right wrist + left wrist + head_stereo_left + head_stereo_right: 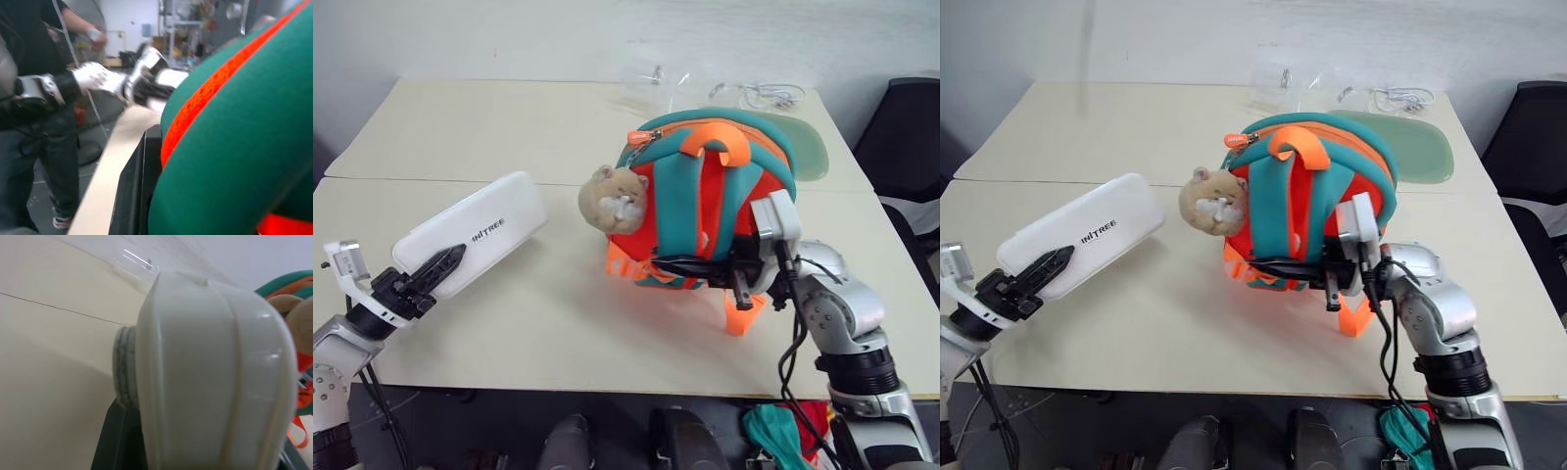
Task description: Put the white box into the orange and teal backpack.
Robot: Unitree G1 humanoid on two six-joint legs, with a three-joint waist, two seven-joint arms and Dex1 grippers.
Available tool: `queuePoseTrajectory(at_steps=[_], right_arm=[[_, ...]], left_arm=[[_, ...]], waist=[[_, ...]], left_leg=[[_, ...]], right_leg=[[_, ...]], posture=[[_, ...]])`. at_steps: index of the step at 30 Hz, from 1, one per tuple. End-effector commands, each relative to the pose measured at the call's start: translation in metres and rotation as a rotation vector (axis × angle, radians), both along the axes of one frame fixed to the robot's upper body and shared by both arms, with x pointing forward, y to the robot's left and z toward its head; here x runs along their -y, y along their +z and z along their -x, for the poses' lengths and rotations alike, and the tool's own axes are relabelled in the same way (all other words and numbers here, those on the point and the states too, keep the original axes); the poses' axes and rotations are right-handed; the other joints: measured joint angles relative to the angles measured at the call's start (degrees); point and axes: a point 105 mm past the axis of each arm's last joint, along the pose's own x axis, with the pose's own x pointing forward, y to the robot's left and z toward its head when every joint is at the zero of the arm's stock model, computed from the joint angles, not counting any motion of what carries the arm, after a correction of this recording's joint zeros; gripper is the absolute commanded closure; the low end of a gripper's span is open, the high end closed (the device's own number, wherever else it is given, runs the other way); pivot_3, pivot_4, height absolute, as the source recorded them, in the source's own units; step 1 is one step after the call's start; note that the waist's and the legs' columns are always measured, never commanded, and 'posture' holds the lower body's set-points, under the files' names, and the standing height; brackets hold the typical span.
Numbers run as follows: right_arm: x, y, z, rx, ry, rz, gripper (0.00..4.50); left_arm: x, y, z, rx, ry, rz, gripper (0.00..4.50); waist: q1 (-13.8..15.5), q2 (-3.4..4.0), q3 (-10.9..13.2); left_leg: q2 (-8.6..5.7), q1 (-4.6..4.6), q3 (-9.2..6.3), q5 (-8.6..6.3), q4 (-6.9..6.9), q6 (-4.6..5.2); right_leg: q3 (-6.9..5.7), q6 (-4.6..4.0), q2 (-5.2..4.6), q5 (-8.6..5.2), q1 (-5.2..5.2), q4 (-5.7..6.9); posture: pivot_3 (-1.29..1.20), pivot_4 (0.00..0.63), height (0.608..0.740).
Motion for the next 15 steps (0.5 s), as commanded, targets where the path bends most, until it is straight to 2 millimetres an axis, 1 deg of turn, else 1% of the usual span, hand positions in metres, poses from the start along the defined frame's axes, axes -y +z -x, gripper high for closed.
queuePoseTrajectory(at_steps=[1,3,7,11,15], right_arm=[[0.022,0.002,-0.001,0.0,-0.037,0.026,4.49],[0.026,-0.002,-0.003,-0.012,-0.042,0.048,4.49],[0.027,-0.005,-0.007,-0.022,-0.04,0.059,4.49],[0.023,-0.005,-0.009,-0.02,-0.036,0.057,4.49],[0.021,-0.006,-0.012,-0.015,-0.047,0.051,4.49]], left_arm=[[0.025,0.052,0.014,0.198,-0.115,-0.076,3.32],[0.038,0.062,0.013,0.247,-0.153,-0.119,3.32],[0.056,0.073,-0.002,0.316,-0.198,-0.169,3.32],[0.073,0.078,-0.014,0.357,-0.286,-0.22,3.32],[0.078,0.072,-0.017,0.364,-0.36,-0.285,3.32]], waist=[[0.19,-0.01,0.01],[0.2,-0.01,0.0],[0.09,0.02,0.02],[-0.07,0.02,0.02],[-0.07,0.02,0.02]], left_leg=[[0.0,0.0,-0.04,0.0,0.0,0.0],[0.0,0.02,-0.1,0.0,-0.01,0.01],[-0.04,0.06,-0.05,0.05,-0.02,-0.04],[-0.04,0.05,0.05,0.06,0.01,-0.05],[-0.03,0.04,0.07,0.07,0.04,-0.06]], right_leg=[[-0.02,0.0,0.0,0.0,0.0,0.01],[-0.06,0.0,-0.01,0.0,0.06,-0.01],[-0.05,0.0,0.0,0.0,0.08,0.01],[-0.03,0.0,0.08,0.0,0.05,0.06],[-0.02,0.01,0.11,0.01,0.03,0.1]], posture=[[0.0,0.15,0.74],[0.0,0.15,0.74],[0.0,0.15,0.74],[0.0,0.15,0.74],[0.0,0.15,0.74]])
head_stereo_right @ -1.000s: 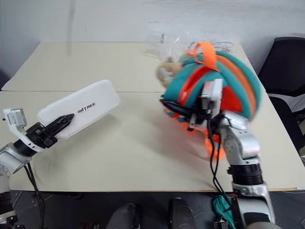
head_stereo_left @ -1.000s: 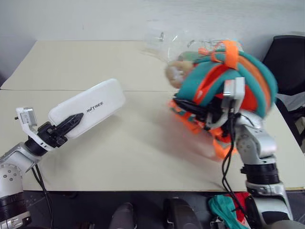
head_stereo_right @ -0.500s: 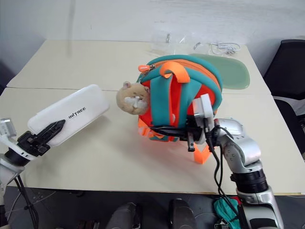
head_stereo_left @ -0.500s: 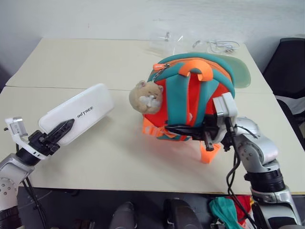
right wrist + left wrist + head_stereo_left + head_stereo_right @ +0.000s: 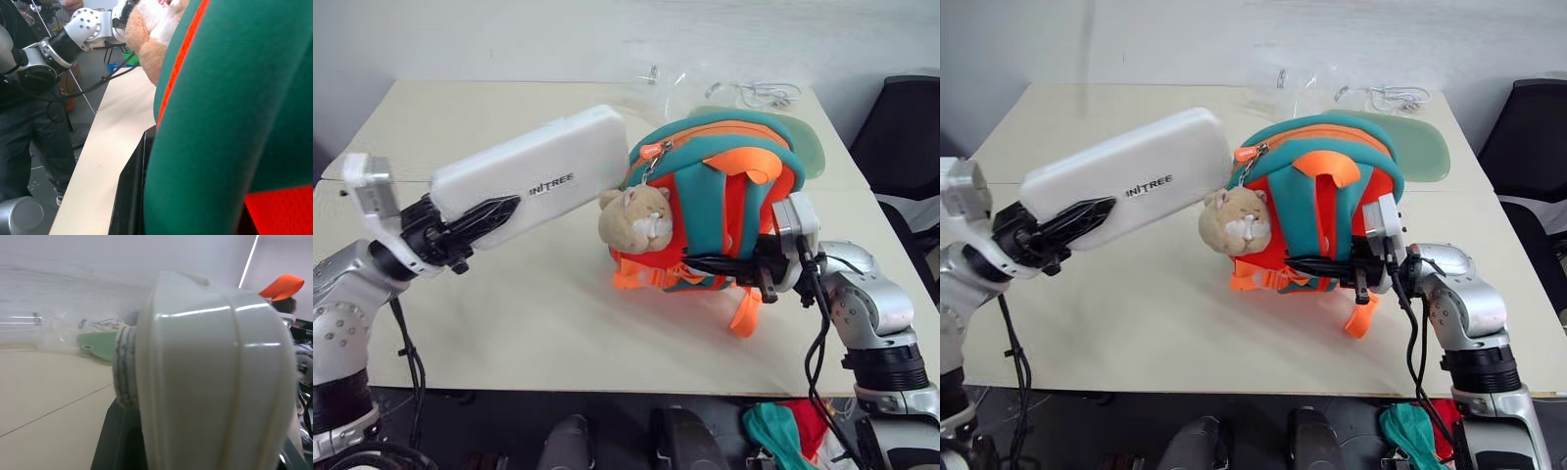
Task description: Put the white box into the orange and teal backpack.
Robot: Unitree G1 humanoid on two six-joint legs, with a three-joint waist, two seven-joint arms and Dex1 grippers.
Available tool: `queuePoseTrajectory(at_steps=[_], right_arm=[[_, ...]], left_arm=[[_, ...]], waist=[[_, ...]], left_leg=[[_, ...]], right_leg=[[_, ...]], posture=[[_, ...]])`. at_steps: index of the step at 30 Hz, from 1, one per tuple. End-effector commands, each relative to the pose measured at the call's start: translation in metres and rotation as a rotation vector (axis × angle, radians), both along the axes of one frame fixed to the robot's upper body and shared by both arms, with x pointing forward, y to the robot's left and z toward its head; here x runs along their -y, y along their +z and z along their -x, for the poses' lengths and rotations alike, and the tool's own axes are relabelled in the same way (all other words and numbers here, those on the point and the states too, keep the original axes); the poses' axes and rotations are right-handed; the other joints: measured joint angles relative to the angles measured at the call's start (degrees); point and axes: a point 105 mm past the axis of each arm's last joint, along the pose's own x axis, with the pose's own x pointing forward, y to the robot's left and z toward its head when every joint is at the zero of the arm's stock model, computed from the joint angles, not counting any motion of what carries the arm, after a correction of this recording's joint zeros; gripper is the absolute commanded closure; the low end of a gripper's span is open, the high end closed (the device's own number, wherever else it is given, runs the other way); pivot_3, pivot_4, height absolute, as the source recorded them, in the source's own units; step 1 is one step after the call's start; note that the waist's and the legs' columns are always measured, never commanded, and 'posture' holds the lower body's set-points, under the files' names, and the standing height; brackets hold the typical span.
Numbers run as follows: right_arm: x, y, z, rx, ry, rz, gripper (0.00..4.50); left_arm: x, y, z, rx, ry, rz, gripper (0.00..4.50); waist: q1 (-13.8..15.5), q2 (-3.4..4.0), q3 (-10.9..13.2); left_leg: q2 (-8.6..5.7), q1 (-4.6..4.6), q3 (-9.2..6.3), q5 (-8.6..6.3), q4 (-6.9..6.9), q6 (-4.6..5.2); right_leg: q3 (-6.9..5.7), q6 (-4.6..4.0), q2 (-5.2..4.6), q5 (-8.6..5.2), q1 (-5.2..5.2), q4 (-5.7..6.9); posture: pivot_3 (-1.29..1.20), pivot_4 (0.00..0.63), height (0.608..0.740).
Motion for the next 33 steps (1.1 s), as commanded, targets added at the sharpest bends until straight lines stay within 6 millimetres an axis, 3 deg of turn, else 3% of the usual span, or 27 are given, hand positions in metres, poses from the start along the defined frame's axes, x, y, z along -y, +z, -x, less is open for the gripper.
queuePoseTrajectory(at_steps=[1,8,11,15,21,25,33], right_arm=[[-0.001,0.009,0.0,0.055,-0.005,-0.017,4.49],[-0.001,0.008,-0.002,0.054,-0.027,-0.025,4.49],[-0.001,0.008,-0.001,0.046,-0.021,-0.024,4.49],[-0.002,0.008,-0.001,0.045,-0.009,-0.02,4.49],[-0.004,0.003,0.005,0.026,0.038,0.023,4.49],[-0.004,0.001,0.007,0.014,0.051,0.034,4.49],[-0.007,0.001,0.006,0.021,0.048,0.028,4.49]], left_arm=[[0.001,0.002,0.005,0.041,-0.046,-0.066,3.32],[0.002,-0.016,0.001,0.019,-0.086,-0.18,3.32],[0.009,-0.02,-0.012,0.025,-0.109,-0.269,3.32],[0.023,-0.012,-0.034,0.048,-0.117,-0.316,3.32],[0.064,0.009,-0.066,0.06,-0.158,-0.392,3.32],[0.093,0.017,-0.07,0.032,-0.274,-0.422,3.32],[0.157,-0.007,-0.098,0.028,-0.376,-0.463,3.32]], waist=[[0.05,0.0,0.0],[0.12,0.0,0.0],[0.47,-0.02,0.01],[0.92,-0.02,0.01],[1.73,-0.05,0.02],[1.51,-0.05,0.03],[1.66,-0.06,0.04]], left_leg=[[0.0,0.0,0.01,0.0,0.0,0.0],[0.0,-0.02,-0.01,0.0,0.02,0.01],[0.0,-0.02,-0.03,0.0,0.03,0.01],[-0.04,-0.03,-0.03,0.01,0.08,0.04],[-0.08,-0.07,0.01,0.04,0.19,0.1],[-0.15,-0.21,0.02,0.11,0.26,0.22],[-0.2,-0.7,-0.04,0.09,0.77,0.37]], right_leg=[[0.0,0.0,0.0,0.0,0.0,0.0],[0.0,0.01,-0.02,0.0,0.0,0.0],[-0.03,0.01,-0.02,0.0,0.01,0.0],[-0.04,0.03,-0.02,0.02,0.03,0.01],[-0.05,0.08,0.0,0.04,0.02,0.05],[-0.03,0.25,0.01,0.13,-0.01,0.14],[-0.52,0.44,0.03,0.24,-0.23,0.13]], posture=[[0.0,0.15,0.74],[0.0,0.15,0.74],[0.0,0.15,0.74],[0.0,0.15,0.74],[0.0,0.15,0.74],[0.0,0.15,0.74],[0.0,0.15,0.74]])
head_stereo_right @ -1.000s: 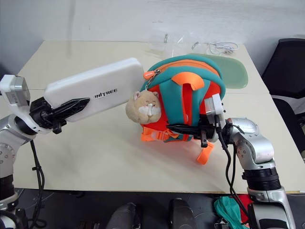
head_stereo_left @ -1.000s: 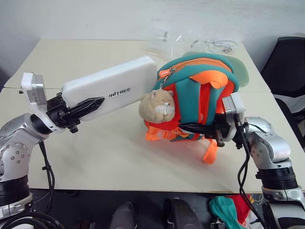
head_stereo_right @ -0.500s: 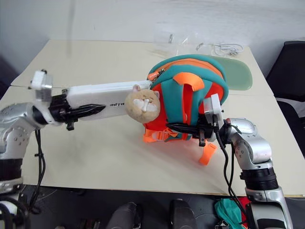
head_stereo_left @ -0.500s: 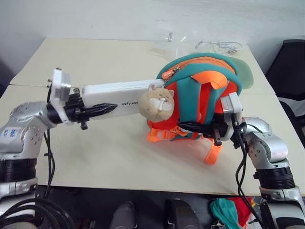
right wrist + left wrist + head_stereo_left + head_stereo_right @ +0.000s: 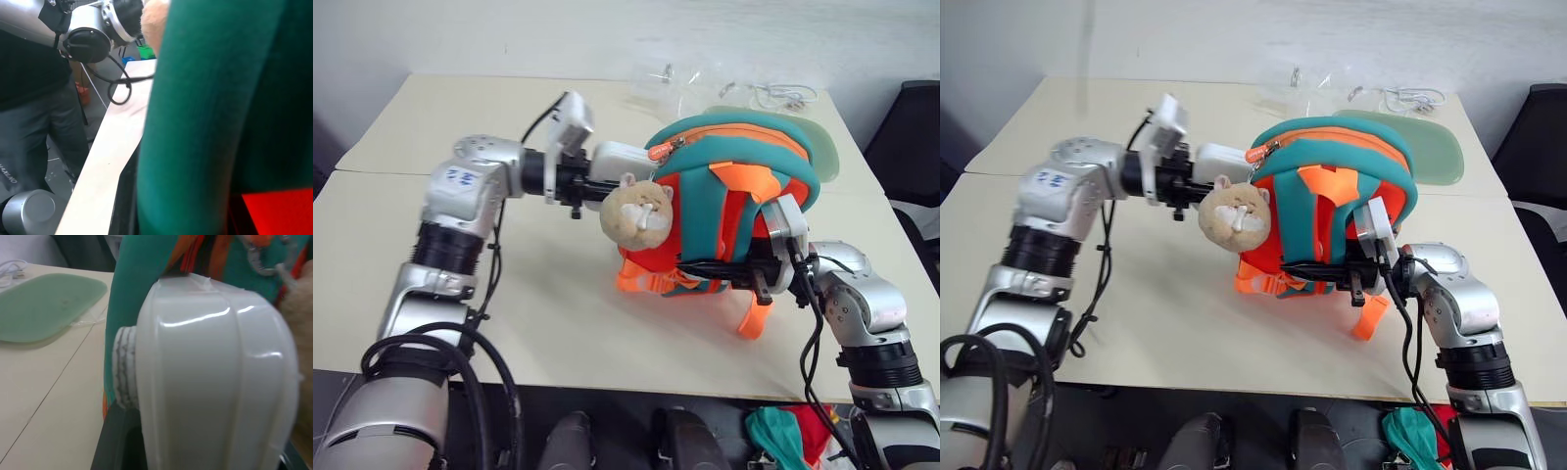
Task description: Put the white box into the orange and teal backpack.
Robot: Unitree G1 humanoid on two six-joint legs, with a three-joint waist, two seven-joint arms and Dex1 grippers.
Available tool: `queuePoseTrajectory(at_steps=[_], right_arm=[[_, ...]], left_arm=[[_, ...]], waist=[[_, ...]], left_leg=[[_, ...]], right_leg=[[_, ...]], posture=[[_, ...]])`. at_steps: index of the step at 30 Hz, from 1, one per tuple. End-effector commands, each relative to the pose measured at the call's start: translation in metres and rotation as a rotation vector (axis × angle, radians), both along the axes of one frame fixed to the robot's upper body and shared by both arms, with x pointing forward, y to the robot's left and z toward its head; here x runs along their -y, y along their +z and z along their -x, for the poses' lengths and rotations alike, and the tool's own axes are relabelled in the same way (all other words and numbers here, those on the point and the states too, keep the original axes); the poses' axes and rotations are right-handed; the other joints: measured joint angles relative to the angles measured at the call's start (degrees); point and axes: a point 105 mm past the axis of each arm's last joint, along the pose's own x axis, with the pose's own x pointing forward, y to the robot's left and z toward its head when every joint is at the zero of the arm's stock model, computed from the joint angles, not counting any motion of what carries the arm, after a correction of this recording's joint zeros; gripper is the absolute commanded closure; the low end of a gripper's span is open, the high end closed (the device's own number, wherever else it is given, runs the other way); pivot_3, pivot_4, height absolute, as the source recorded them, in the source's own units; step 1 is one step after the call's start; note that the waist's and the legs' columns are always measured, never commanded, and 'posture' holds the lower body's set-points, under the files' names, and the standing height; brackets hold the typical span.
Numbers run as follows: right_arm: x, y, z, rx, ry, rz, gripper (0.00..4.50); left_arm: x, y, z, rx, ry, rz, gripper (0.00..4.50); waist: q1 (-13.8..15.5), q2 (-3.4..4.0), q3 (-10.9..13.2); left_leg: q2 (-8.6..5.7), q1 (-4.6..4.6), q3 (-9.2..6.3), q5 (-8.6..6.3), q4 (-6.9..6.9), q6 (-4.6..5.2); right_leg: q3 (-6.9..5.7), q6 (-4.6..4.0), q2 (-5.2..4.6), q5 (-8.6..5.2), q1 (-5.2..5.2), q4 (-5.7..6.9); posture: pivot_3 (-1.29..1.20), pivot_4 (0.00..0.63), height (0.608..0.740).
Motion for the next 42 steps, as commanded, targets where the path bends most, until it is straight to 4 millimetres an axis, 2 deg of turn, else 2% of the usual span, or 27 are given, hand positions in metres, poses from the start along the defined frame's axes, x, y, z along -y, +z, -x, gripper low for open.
queuePoseTrajectory(at_steps=[1,4,7,10,15,18,20,22,24,27,31,34,37,42], right_arm=[[-0.005,0.008,0.004,0.053,0.014,-0.012,4.49],[-0.005,0.008,0.005,0.058,-0.002,-0.021,4.49],[-0.004,0.007,0.004,0.06,-0.023,-0.029,4.49],[-0.002,0.006,0.003,0.067,-0.054,-0.041,4.49],[0.003,0.004,-0.001,0.069,-0.091,-0.038,4.49],[0.005,0.003,-0.004,0.07,-0.101,-0.035,4.49],[0.006,0.003,-0.005,0.069,-0.104,-0.033,4.49],[0.007,0.002,-0.007,0.067,-0.106,-0.031,4.49],[0.007,0.002,-0.009,0.064,-0.106,-0.027,4.49],[0.005,0.001,-0.011,0.058,-0.095,-0.02,4.49],[0.003,0.002,-0.012,0.058,-0.082,-0.017,4.49],[0.002,0.003,-0.013,0.061,-0.081,-0.017,4.49],[0.001,0.005,-0.014,0.069,-0.085,-0.025,4.49],[0.003,0.005,-0.014,0.075,-0.105,-0.033,4.49]], left_arm=[[0.012,-0.001,-0.007,0.052,-0.029,0.014,3.32],[0.013,0.001,-0.012,0.056,-0.022,0.066,3.32],[0.009,0.008,-0.013,0.06,-0.009,0.119,2.32],[-0.01,0.018,-0.004,0.085,-0.024,0.156,1.43],[-0.078,0.029,0.018,0.149,0.023,0.133,0.0],[-0.111,0.022,0.037,0.135,0.006,0.062,0.0],[-0.113,0.025,0.047,0.116,-0.02,0.075,0.0],[-0.104,0.031,0.058,0.114,-0.07,0.109,0.0],[-0.085,0.033,0.068,0.126,-0.122,0.13,0.0],[-0.055,0.031,0.064,0.172,-0.112,0.197,0.0],[-0.029,0.02,0.066,0.143,-0.141,0.213,0.0],[-0.023,0.006,0.064,0.147,-0.129,0.159,0.56],[-0.029,-0.004,0.059,0.158,-0.088,0.117,1.42],[-0.051,0.005,0.05,0.183,-0.009,0.146,2.81]], waist=[[-0.1,-0.01,0.01],[-0.17,-0.01,0.01],[-0.14,-0.03,0.02],[-0.32,-0.02,0.02],[-1.26,0.0,0.04],[-1.44,0.01,0.03],[-1.2,0.01,0.04],[-0.31,0.0,0.04],[0.16,0.0,0.04],[0.2,0.0,0.04],[-0.31,0.0,0.04],[-0.6,0.0,0.04],[-0.47,0.0,0.04],[-0.2,0.0,0.04]], left_leg=[[0.0,-0.03,0.01,-0.02,0.05,0.03],[-0.01,-0.03,0.03,-0.02,0.08,0.04],[0.0,-0.03,0.01,-0.02,0.1,0.04],[0.0,-0.07,-0.02,-0.02,0.11,0.04],[0.08,-0.07,-0.05,-0.02,0.1,0.03],[0.07,-0.07,-0.07,-0.02,0.1,0.03],[0.03,-0.08,-0.07,-0.02,0.1,0.04],[-0.01,-0.13,-0.21,-0.04,0.18,0.1],[-0.08,-0.18,-0.31,-0.08,0.26,0.17],[-0.18,-0.18,-0.33,-0.1,0.26,0.25],[-0.17,-0.15,-0.28,-0.09,0.26,0.26],[-0.09,-0.09,-0.17,-0.04,0.2,0.18],[-0.09,-0.05,-0.15,-0.03,0.21,0.16],[-0.1,-0.06,-0.15,-0.04,0.22,0.18]], right_leg=[[-0.07,0.02,0.0,0.01,0.0,-0.01],[-0.1,0.06,-0.03,0.03,0.0,-0.01],[-0.13,0.06,-0.05,0.03,-0.01,0.0],[-0.15,0.07,-0.06,0.04,0.0,0.05],[-0.08,0.07,-0.04,0.04,-0.02,0.1],[-0.07,0.07,-0.06,0.04,-0.01,0.1],[-0.06,0.07,-0.09,0.04,0.0,0.09],[0.01,0.07,-0.16,0.04,0.08,0.04],[0.1,0.08,-0.23,0.04,0.13,0.04],[0.15,0.16,-0.34,0.09,0.21,-0.04],[0.17,0.2,-0.27,0.11,0.21,-0.02],[0.27,0.2,-0.15,0.11,0.15,0.01],[0.31,0.2,-0.15,0.11,0.15,0.03],[0.35,0.2,-0.18,0.11,0.15,0.03]], posture=[[0.0,0.15,0.74],[0.0,0.15,0.74],[0.0,0.15,0.74],[0.0,0.15,0.74],[0.0,0.15,0.74],[0.0,0.15,0.74],[0.0,0.15,0.74],[0.0,0.15,0.74],[0.0,0.15,0.74],[0.0,0.15,0.74],[0.0,0.15,0.74],[0.0,0.15,0.74],[0.0,0.15,0.74],[0.0,0.15,0.74]])
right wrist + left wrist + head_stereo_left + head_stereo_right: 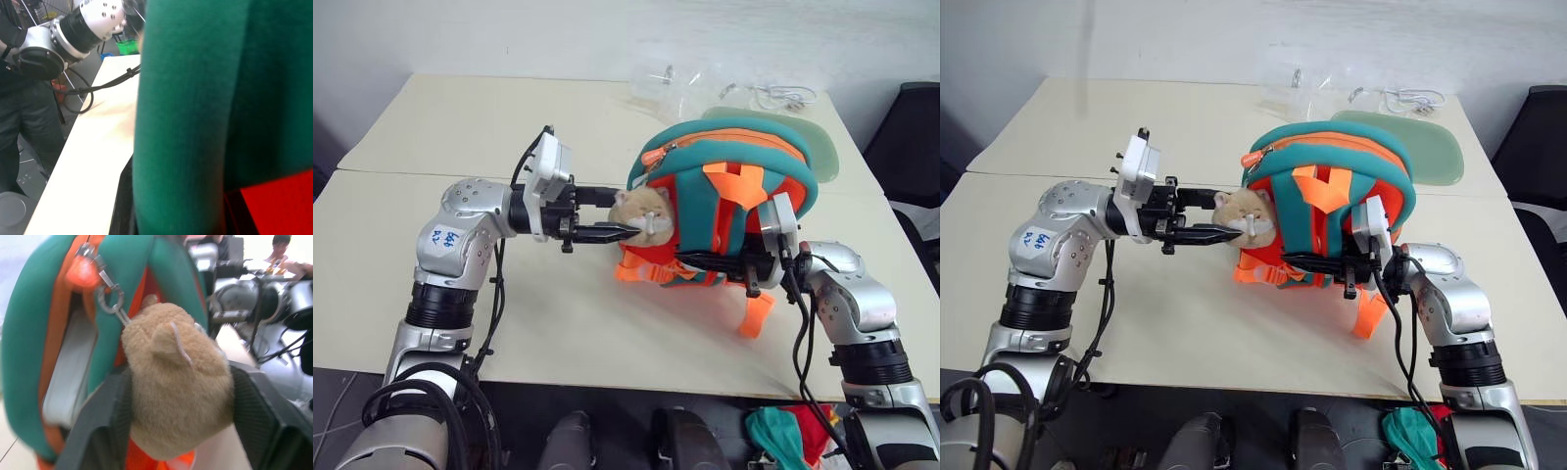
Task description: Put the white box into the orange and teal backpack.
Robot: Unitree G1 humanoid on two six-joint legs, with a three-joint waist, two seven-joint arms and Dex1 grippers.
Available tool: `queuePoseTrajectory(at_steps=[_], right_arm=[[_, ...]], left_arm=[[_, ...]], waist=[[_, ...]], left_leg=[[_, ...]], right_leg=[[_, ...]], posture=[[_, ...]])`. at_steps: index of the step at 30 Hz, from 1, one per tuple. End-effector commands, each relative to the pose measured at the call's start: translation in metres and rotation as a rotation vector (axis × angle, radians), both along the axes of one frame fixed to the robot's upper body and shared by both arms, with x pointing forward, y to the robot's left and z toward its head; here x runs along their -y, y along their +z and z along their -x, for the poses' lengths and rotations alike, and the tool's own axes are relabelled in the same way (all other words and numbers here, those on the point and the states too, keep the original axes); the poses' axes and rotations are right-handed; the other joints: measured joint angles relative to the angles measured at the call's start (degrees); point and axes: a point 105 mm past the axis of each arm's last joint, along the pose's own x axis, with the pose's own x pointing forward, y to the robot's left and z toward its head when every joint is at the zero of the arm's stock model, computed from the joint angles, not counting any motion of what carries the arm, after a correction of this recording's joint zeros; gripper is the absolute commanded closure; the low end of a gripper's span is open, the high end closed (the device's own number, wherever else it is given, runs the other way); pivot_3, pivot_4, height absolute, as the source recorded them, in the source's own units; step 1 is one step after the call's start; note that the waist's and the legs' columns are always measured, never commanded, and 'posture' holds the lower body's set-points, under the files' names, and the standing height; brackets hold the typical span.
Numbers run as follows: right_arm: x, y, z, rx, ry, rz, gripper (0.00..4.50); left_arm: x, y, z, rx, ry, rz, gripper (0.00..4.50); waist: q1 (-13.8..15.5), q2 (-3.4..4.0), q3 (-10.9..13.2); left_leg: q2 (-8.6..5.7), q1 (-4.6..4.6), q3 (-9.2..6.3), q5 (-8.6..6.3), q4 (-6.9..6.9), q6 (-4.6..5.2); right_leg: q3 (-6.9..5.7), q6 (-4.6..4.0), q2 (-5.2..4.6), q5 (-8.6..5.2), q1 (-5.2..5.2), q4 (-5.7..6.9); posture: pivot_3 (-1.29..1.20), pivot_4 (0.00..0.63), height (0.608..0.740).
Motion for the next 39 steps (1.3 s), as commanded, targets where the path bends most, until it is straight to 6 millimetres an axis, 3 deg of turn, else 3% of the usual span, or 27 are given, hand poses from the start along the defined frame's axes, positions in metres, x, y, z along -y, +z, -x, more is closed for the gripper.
queuePoseTrajectory(at_steps=[1,6,13,18,22,28,33,35,37,39], right_arm=[[0.003,0.01,0.001,0.048,-0.013,-0.02,4.49],[0.006,0.011,-0.002,0.048,-0.054,-0.049,4.49],[0.013,0.012,-0.004,0.048,-0.106,-0.079,4.49],[0.016,0.01,-0.003,0.042,-0.125,-0.091,4.49],[0.016,0.007,-0.002,0.036,-0.135,-0.097,4.49],[0.017,0.005,0.0,0.028,-0.152,-0.111,4.49],[0.016,0.003,0.001,0.023,-0.16,-0.119,4.49],[0.015,0.003,0.001,0.022,-0.162,-0.12,4.49],[0.015,0.003,-0.001,0.033,-0.181,-0.119,4.49],[0.02,0.003,-0.006,0.045,-0.222,-0.102,4.49]], left_arm=[[-0.019,0.013,-0.005,0.032,0.058,0.023,3.09],[-0.054,0.051,-0.023,0.016,0.173,0.137,4.08],[-0.096,0.063,-0.052,0.002,0.388,0.091,4.16],[-0.111,0.023,-0.069,-0.098,0.503,-0.097,4.16],[-0.103,-0.01,-0.072,-0.163,0.486,-0.183,4.16],[-0.069,-0.057,-0.054,-0.277,0.357,-0.217,4.16],[-0.057,-0.093,-0.035,-0.337,0.33,-0.245,4.16],[-0.057,-0.098,-0.033,-0.32,0.356,-0.228,4.16],[-0.059,-0.088,-0.032,-0.285,0.374,-0.137,4.16],[-0.068,-0.068,-0.029,-0.229,0.41,-0.051,3.47]], waist=[[0.0,0.0,0.0],[-0.14,0.0,0.0],[-0.06,0.0,0.0],[-0.16,0.0,0.0],[-0.15,0.0,0.0],[-0.13,0.0,0.0],[-0.19,0.0,0.0],[-0.08,0.0,0.0],[-0.02,0.01,0.0],[-0.18,0.0,0.0]], left_leg=[[0.0,0.0,0.0,0.0,0.0,0.0],[0.02,0.0,0.0,0.0,0.0,0.0],[-0.01,0.0,0.08,0.0,-0.03,0.01],[-0.01,0.03,0.13,0.0,-0.04,0.0],[-0.02,0.02,0.15,-0.01,-0.02,0.01],[0.0,-0.01,0.12,-0.01,0.0,0.01],[0.02,-0.01,0.09,-0.01,-0.02,0.01],[0.02,0.03,0.11,-0.01,-0.02,0.01],[0.01,0.02,0.1,-0.01,0.0,0.01],[0.01,0.03,0.1,-0.01,-0.01,0.02]], right_leg=[[0.0,0.0,-0.01,0.0,0.0,0.0],[-0.02,0.0,0.02,0.0,-0.02,0.01],[-0.23,0.0,0.03,0.0,-0.05,0.02],[-0.39,0.0,0.05,0.0,-0.07,0.06],[-0.39,0.0,0.03,0.0,-0.09,0.1],[-0.27,0.0,0.0,0.0,-0.1,0.11],[0.11,0.0,0.0,0.0,-0.1,0.12],[0.14,0.0,-0.01,0.0,-0.09,0.11],[0.12,0.0,-0.03,0.0,-0.08,0.11],[0.13,0.0,-0.04,0.0,-0.08,0.11]], posture=[[0.0,0.15,0.74],[0.0,0.15,0.74],[0.0,0.15,0.74],[0.0,0.15,0.74],[0.0,0.15,0.74],[0.0,0.15,0.74],[0.0,0.15,0.74],[0.0,0.15,0.74],[0.0,0.15,0.74],[0.0,0.15,0.74]])
